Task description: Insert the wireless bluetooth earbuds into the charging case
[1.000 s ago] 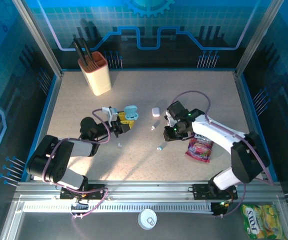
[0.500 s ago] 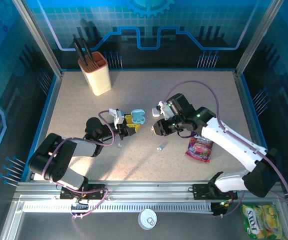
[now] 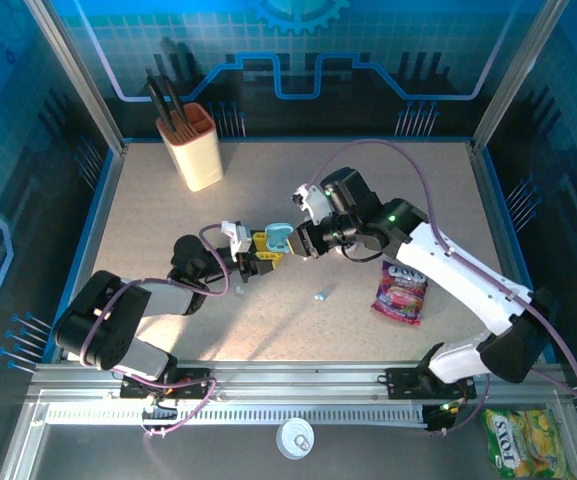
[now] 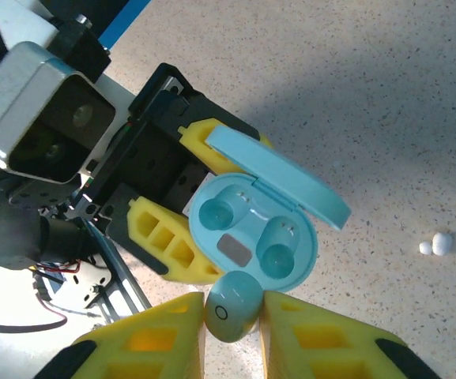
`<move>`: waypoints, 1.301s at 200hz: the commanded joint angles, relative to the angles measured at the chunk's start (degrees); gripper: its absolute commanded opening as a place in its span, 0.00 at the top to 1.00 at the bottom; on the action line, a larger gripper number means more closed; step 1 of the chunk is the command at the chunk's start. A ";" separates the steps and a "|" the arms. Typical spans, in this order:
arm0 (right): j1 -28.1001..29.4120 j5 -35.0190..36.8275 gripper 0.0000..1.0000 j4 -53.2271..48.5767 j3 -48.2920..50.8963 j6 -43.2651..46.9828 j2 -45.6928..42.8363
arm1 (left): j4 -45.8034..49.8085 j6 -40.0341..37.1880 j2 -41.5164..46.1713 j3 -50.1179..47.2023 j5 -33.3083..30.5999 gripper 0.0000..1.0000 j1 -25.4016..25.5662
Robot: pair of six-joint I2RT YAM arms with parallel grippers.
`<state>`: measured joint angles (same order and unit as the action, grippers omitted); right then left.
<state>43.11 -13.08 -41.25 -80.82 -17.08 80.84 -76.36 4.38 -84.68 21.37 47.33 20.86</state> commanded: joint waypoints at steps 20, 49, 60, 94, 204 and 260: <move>0.66 -1.91 0.77 -1.03 -2.08 2.01 2.39 | -1.98 -0.11 1.35 0.78 2.33 0.67 0.30; 0.65 -1.68 0.77 -1.20 -2.33 2.32 3.62 | -2.03 0.07 1.38 0.68 2.97 0.67 0.33; 0.66 -1.52 0.77 -1.11 -2.42 2.40 3.85 | -2.13 0.08 1.48 0.68 2.99 0.67 0.32; 0.63 -0.63 0.77 -1.11 -2.51 2.75 4.66 | -2.19 0.37 1.42 1.07 3.64 0.67 0.33; 0.39 1.22 0.59 -1.82 -2.25 2.59 4.32 | -3.89 1.38 0.94 1.18 2.74 0.67 0.31; 0.06 1.14 0.37 3.39 5.80 0.44 -5.26 | -3.93 1.32 0.94 0.49 1.01 0.67 -1.88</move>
<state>43.07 -12.29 -40.77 -79.64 -15.33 82.26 -77.76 5.87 -84.68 21.39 49.10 20.51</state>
